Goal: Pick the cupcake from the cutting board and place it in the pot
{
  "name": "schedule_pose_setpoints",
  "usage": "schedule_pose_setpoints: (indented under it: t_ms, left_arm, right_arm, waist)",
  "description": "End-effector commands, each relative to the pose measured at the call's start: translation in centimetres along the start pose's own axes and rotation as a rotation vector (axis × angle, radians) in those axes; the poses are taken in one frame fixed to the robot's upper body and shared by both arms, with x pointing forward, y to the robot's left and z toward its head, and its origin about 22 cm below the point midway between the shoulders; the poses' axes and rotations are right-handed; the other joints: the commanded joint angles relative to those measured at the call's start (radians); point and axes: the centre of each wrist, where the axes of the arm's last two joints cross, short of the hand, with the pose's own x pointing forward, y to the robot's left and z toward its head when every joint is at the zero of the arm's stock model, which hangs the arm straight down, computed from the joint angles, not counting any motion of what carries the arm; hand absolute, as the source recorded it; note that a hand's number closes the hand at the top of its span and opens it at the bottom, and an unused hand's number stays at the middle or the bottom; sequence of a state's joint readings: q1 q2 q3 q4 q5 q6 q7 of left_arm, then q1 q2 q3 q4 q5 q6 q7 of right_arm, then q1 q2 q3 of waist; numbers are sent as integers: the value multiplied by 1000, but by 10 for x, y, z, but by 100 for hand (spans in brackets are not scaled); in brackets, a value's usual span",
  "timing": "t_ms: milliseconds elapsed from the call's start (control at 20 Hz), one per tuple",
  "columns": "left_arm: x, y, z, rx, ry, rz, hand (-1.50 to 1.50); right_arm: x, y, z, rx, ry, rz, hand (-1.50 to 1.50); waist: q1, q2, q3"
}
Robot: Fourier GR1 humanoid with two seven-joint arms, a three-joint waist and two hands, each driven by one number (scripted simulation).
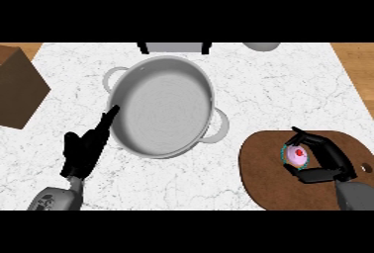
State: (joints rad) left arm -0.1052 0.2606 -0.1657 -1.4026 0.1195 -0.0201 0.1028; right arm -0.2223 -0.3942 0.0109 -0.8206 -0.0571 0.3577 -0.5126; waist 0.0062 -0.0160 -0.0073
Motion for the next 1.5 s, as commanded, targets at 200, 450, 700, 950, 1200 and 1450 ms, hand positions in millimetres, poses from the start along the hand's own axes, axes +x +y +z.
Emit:
schedule_pose_setpoints:
  t_ms: [200,450,700,950,1200,1450]
  left_arm:
    - [-30,-21,9,-55,70,36,0]
    - [-5,3,-3,-35,92,26,0]
    - [-28,-8,12,-42,88,31,0]
    - [-21,-25,2,-22,77,35,0]
    - [-21,-21,10,-38,80,40,0]
    - [-13,-17,9,-51,69,28,0]
  right_arm:
    - [-24,30,7,-67,-91,-18,150]
    - [-27,84,-3,-139,-169,79,150]
    - [-13,105,-3,-189,-216,137,150]
    - [26,109,-5,-209,-272,287,150]
    - [78,131,-4,-256,-328,391,150]
    - [120,140,-12,-293,-362,550,150]
  waist:
    - [-7,17,7]
    - [-13,16,7]
    - [-15,14,6]
    - [-18,13,6]
    - [-22,11,5]
    - [-13,12,6]
